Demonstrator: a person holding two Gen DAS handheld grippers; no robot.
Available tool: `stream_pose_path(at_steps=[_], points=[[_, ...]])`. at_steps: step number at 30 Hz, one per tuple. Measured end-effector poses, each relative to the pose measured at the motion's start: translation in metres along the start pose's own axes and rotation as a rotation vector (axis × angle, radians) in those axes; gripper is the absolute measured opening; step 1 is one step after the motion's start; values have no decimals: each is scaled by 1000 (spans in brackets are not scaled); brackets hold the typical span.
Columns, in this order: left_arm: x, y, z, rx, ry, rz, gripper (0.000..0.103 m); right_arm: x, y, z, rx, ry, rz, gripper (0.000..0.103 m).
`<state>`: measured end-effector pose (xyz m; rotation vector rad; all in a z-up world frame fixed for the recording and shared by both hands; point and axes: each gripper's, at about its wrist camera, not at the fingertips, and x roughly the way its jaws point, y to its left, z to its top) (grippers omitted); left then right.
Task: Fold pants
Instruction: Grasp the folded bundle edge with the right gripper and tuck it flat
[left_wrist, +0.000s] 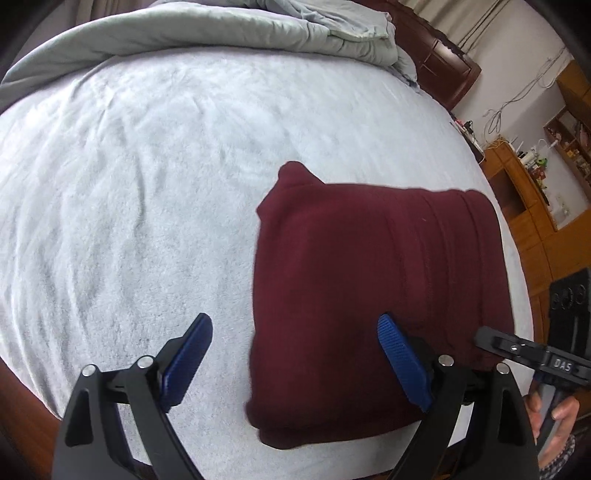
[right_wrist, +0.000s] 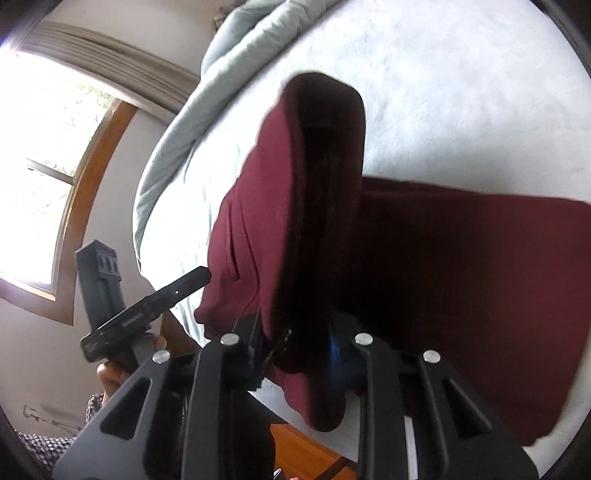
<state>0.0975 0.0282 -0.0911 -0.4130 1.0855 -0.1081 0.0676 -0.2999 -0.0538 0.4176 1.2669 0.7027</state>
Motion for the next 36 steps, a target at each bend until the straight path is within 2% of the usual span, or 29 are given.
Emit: stream_pose_path(at_steps=[4, 10, 14, 18, 19, 20, 21, 23, 28, 33, 36], points=[[7, -16, 4, 13, 5, -26, 91, -41, -9, -11, 11, -54, -13, 23], [24, -51, 2, 80, 35, -47, 92, -95, -40, -22, 51, -120, -86, 23], [33, -68, -1, 126, 52, -32, 92, -109, -67, -34, 108, -136, -123, 23], [42, -79, -6, 158, 78, -1, 92, -91, -88, -51, 138, -73, -162, 24], [46, -80, -7, 163, 89, 7, 92, -83, -87, -51, 135, -53, -174, 25], [49, -81, -8, 164, 99, 13, 92, -73, -85, -54, 122, -23, -194, 32], [53, -81, -8, 165, 109, 15, 92, -70, -87, -53, 122, -9, -225, 47], [52, -80, -12, 164, 108, 8, 92, -77, -85, -51, 103, -28, -260, 65], [47, -79, -19, 168, 101, 3, 92, -108, -72, -28, 42, -143, -272, 69], [42, -76, -24, 152, 107, -7, 92, -96, -78, -15, 51, -84, -264, 64], [36, -73, -32, 148, 105, -17, 92, -101, -81, -39, 54, -64, -243, 64]])
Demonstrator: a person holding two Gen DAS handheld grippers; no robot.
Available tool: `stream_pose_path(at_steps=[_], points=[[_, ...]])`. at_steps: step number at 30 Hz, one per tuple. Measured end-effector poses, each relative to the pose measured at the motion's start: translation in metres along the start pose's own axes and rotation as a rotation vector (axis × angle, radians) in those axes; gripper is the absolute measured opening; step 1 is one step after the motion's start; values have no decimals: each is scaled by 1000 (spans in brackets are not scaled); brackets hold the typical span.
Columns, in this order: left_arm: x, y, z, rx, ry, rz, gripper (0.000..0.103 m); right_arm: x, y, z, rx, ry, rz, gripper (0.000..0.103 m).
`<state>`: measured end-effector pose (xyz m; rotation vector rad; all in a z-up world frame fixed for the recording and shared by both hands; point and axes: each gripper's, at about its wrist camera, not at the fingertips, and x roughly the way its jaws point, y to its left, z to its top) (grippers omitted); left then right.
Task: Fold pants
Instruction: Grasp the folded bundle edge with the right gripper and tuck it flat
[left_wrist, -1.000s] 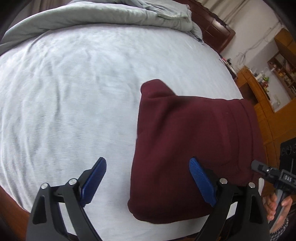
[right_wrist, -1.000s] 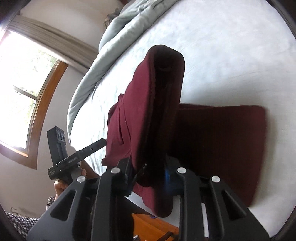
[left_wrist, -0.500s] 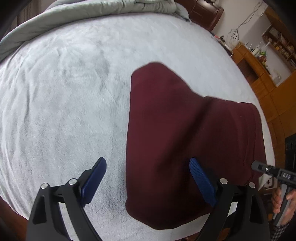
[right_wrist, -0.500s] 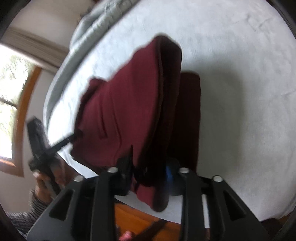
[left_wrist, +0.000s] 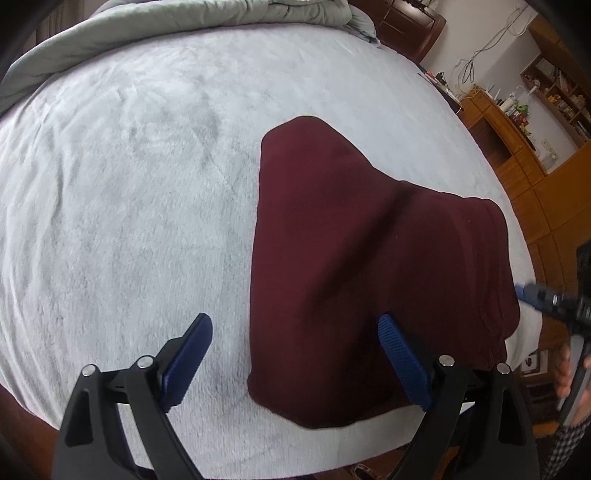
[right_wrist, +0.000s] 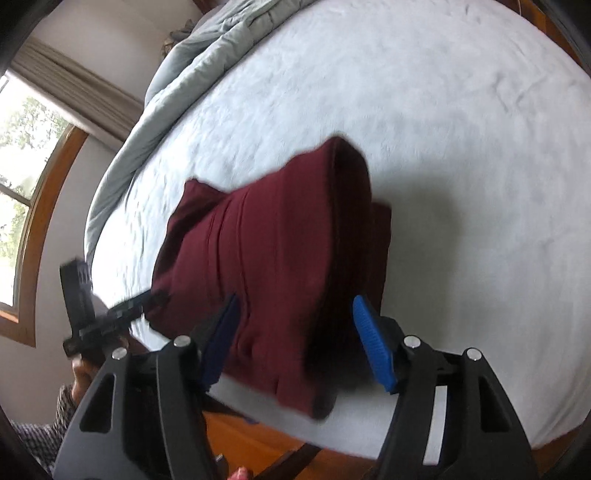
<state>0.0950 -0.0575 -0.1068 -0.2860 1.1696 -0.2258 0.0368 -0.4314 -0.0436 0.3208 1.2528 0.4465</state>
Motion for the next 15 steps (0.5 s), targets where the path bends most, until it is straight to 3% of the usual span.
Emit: stream_pose_path(at_steps=[8, 11, 15], points=[[-5, -4, -8, -16, -7, -9, 92, -6, 13, -55, 57, 32, 69, 59], [-7, -8, -10, -8, -6, -12, 92, 7, 12, -54, 84, 44, 55, 57], [-9, -11, -13, 6, -8, -5, 92, 16, -4, -50, 165, 31, 113, 55]])
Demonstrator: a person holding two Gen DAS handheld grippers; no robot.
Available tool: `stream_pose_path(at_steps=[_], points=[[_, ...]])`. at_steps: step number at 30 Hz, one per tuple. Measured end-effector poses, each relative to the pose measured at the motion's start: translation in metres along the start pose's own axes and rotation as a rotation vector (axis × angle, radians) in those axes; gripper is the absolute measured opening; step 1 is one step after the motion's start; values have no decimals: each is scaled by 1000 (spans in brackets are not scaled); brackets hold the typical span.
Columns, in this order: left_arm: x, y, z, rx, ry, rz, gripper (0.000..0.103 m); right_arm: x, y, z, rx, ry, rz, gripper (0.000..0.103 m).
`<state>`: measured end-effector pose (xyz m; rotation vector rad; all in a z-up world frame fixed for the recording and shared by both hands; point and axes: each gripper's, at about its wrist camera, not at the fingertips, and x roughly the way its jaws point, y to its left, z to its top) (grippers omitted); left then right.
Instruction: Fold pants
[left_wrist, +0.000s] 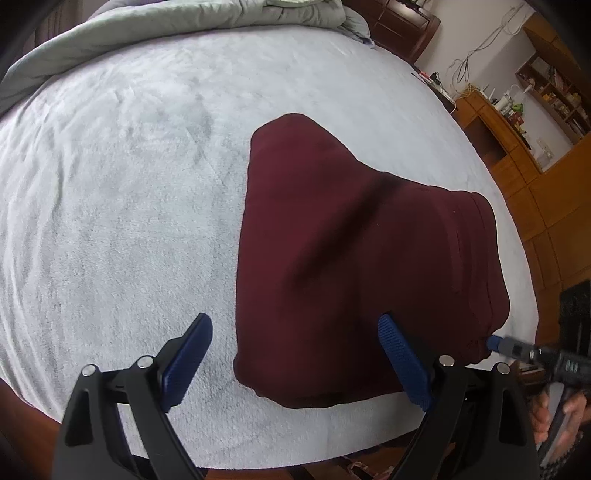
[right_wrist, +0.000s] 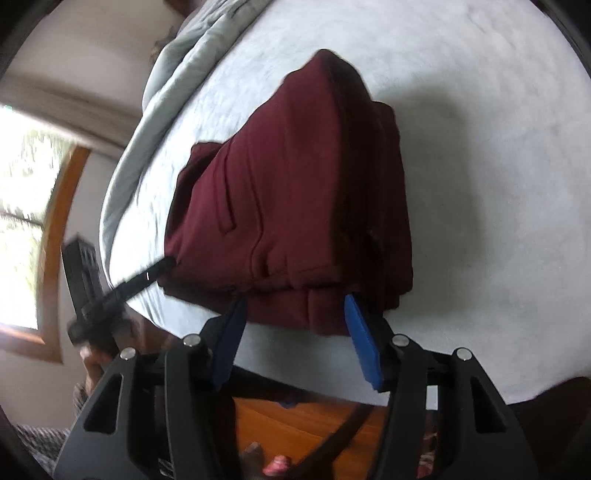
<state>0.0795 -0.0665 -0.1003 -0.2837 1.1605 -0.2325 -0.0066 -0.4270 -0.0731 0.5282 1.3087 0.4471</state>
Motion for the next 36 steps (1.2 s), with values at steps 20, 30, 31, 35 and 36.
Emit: stream_pose_path(at_steps=[20, 30, 31, 35, 36], points=[[1, -10, 7, -6, 5, 3, 92, -26, 6, 13, 21, -66, 150, 17], [24, -15, 6, 29, 64, 24, 92, 15, -17, 2, -5, 70, -63, 16], [25, -16, 6, 27, 65, 23, 92, 12, -13, 3, -21, 71, -66, 17], [22, -18, 9, 32, 52, 23, 92, -7, 4, 16, -88, 44, -78, 43], [21, -20, 11, 37, 44, 26, 92, -15, 6, 24, -104, 14, -91, 55]])
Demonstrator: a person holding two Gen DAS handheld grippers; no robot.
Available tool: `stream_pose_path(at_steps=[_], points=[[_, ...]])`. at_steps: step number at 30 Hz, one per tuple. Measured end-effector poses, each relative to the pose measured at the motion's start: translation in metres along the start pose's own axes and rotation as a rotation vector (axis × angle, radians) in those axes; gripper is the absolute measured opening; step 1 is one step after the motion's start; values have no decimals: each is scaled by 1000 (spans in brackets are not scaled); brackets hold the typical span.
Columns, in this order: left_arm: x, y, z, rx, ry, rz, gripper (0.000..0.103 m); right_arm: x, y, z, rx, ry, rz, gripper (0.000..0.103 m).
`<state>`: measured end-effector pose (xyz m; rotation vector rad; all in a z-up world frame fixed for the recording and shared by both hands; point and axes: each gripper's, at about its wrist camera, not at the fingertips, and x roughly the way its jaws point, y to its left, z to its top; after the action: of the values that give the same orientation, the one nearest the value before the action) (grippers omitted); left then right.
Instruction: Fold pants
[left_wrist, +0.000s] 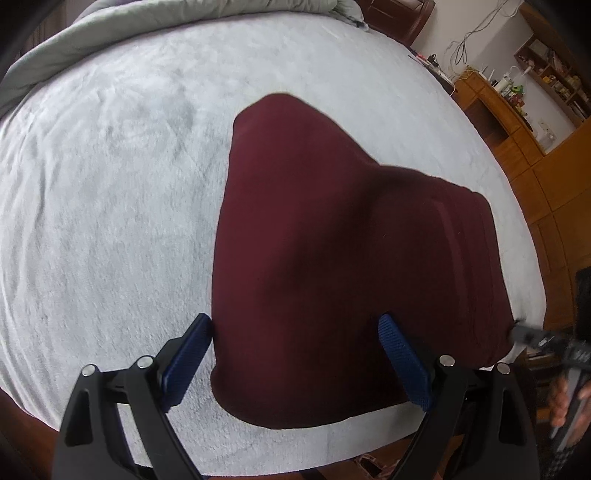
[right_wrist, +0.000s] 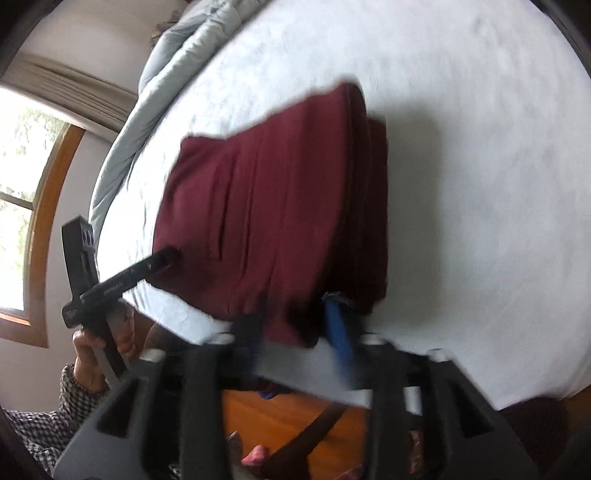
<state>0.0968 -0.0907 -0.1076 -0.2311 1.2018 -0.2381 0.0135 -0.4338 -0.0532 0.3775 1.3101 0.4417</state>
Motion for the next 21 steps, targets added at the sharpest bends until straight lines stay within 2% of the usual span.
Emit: stream_pose_path(at_steps=[3, 8, 12, 13, 14, 16, 17, 19, 21], points=[[-2, -5, 2, 20, -15, 7, 92, -7, -2, 27, -6, -61, -24, 56], [0, -13, 7, 36, -18, 18, 94, 5, -21, 73, 53, -119, 11, 58], [1, -13, 8, 30, -21, 18, 94, 24, -38, 98, 99, -119, 39, 59], [1, -13, 8, 31, -21, 20, 94, 28, -41, 103, 111, -120, 69, 56], [1, -13, 8, 31, -21, 21, 94, 34, -41, 107, 112, -117, 98, 46], [3, -12, 10, 31, -19, 27, 94, 43, -42, 115, 121, -101, 117, 13], [4, -12, 10, 28, -18, 30, 94, 46, -40, 117, 110, -94, 114, 6], [4, -13, 10, 22, -21, 29, 94, 43, -32, 121, 65, -120, 91, 5], [3, -14, 9, 18, -24, 26, 94, 27, -27, 121, 45, -189, 107, 5]])
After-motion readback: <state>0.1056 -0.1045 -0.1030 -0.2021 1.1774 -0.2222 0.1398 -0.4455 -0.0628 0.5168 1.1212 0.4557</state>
